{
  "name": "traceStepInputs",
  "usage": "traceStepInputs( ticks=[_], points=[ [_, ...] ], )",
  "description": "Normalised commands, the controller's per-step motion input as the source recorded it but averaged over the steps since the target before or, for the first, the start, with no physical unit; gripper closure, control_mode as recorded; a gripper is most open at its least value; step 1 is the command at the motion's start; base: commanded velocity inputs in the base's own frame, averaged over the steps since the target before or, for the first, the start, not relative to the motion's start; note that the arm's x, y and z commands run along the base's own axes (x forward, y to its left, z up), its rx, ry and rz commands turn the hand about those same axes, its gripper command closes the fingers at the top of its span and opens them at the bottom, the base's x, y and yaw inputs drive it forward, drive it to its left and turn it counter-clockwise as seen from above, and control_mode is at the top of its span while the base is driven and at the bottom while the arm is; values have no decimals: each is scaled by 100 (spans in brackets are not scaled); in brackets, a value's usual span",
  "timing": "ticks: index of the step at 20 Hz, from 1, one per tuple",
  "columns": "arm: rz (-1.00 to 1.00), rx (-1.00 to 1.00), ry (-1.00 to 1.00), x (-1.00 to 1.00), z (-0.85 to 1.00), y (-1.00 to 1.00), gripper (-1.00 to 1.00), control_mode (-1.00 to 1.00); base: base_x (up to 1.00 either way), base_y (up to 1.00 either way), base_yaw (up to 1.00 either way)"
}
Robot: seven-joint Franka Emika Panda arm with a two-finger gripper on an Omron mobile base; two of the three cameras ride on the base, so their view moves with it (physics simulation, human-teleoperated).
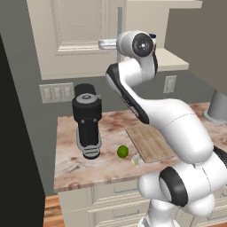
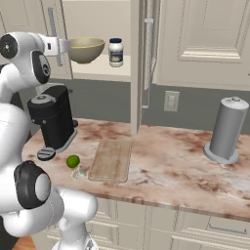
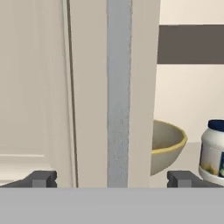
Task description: Open the cabinet. Place the bowl and condiment on the counter. Then place the lime and garlic on the cutting board.
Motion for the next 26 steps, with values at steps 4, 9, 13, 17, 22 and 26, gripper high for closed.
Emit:
traceStepInputs(
  ticks=[4, 9, 13, 17, 22, 26],
  points=[
    [3, 0, 0, 25, 0, 0, -100, -100, 0, 0, 0],
    [0, 0, 0, 19, 0, 0, -100, -100, 0, 0, 0],
    [0, 0, 0, 16, 0, 0, -100, -100, 0, 0, 0],
    [1, 0, 0, 19, 0, 0, -100, -100, 0, 0, 0],
    [4, 2, 0, 26, 0, 0, 100, -100, 0, 0, 0],
    [6, 1, 0, 21, -6, 0, 100, -100, 0, 0, 0]
  ],
)
